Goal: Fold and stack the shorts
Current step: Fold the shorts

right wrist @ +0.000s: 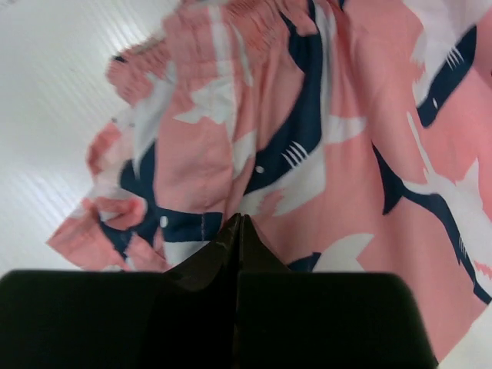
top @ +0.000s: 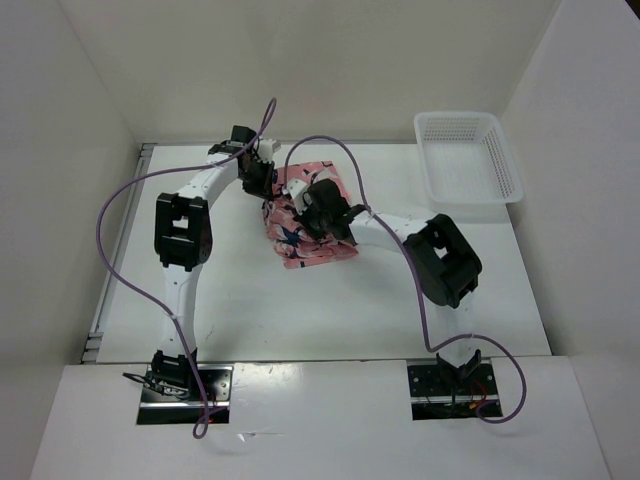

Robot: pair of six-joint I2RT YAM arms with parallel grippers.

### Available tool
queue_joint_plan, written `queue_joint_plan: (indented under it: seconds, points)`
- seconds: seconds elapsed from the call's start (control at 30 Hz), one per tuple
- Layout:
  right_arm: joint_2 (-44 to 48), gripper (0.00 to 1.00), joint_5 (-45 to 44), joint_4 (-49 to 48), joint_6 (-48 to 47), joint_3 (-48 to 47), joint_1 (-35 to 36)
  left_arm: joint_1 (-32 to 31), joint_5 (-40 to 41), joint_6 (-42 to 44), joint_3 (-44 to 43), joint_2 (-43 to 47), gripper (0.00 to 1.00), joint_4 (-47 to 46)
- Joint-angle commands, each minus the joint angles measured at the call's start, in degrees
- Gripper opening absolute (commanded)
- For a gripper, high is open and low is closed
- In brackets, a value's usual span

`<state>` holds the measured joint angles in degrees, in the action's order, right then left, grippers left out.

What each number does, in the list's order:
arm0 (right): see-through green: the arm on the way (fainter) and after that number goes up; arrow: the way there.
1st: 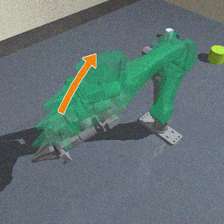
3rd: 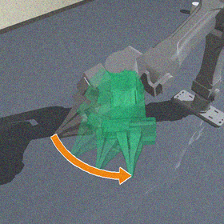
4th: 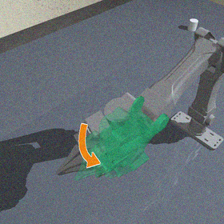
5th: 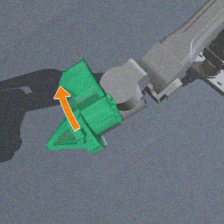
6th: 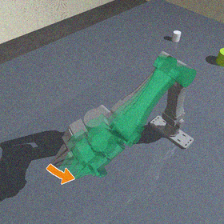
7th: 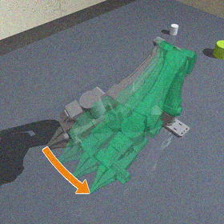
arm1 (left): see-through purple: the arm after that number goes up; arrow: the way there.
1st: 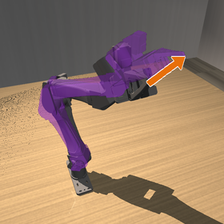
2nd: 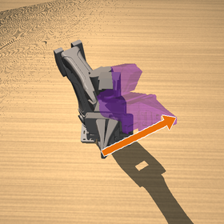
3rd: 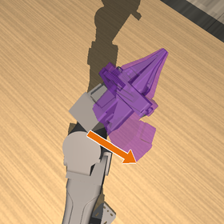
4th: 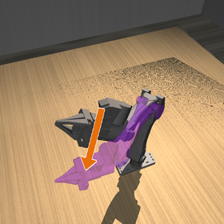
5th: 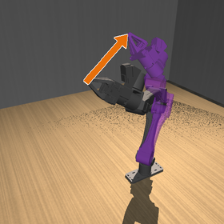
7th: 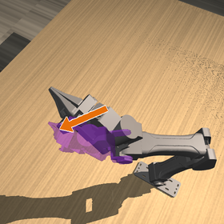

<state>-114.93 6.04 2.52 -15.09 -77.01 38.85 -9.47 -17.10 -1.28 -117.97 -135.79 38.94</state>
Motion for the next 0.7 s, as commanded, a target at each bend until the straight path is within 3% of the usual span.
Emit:
queue_joint_plan:
  seconds: [0.0, 0.23, 0.33, 0.4, 0.57, 0.67]
  points:
    - [3.14, 0.00, 4.67, -3.06, -1.52, -0.16, 2.36, -0.19, 0.40, 1.28, -2.95, 1.49, 0.20, -0.01]
    - [2.00, 0.00, 2.31, -1.65, 0.94, 5.46, 5.62, -0.19, -1.26, 1.28, -6.30, -1.41, 0.21, 1.23]
    - [1.38, 0.00, 0.73, -2.78, 3.05, 6.00, 5.62, -0.19, -1.88, 1.28, -6.83, -1.41, 0.27, 1.23]
    - [0.85, 0.00, 0.20, -2.79, 3.84, 5.39, 5.62, -0.19, -1.88, 1.28, -6.83, -1.41, 0.37, 1.76]
    - [2.52, 0.00, 0.72, -1.92, 0.16, 2.93, 6.67, -0.19, -0.83, 1.28, -6.13, 3.14, 0.93, 1.76]
    - [5.59, 0.00, 2.56, 2.02, -0.64, -1.80, 7.20, 0.33, -0.83, 1.28, -4.82, 8.77, 1.00, 1.14]
